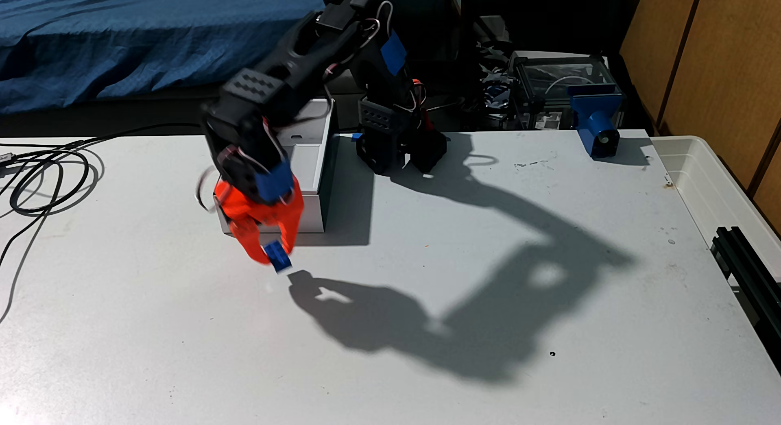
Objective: Grab the blue brick and place in box
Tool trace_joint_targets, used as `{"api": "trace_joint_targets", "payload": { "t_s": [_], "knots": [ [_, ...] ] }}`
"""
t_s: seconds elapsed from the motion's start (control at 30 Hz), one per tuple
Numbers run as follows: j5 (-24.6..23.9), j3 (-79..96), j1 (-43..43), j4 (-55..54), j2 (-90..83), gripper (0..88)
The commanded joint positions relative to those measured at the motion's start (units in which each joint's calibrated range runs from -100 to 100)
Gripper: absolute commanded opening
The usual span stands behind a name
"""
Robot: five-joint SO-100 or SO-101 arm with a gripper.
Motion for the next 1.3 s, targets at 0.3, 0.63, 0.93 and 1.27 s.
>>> {"api": "trace_joint_targets", "payload": {
  "t_s": [0.3,0.63,0.93,1.27],
  "knots": [
    [4.2,-17.8,7.5,13.0,-3.4,1.0],
    [8.4,-6.3,12.1,13.0,-14.8,1.1],
    [14.6,7.3,15.8,13.0,-25.2,1.4],
    [22.0,17.1,20.0,10.8,-28.8,1.5]
  ]
}}
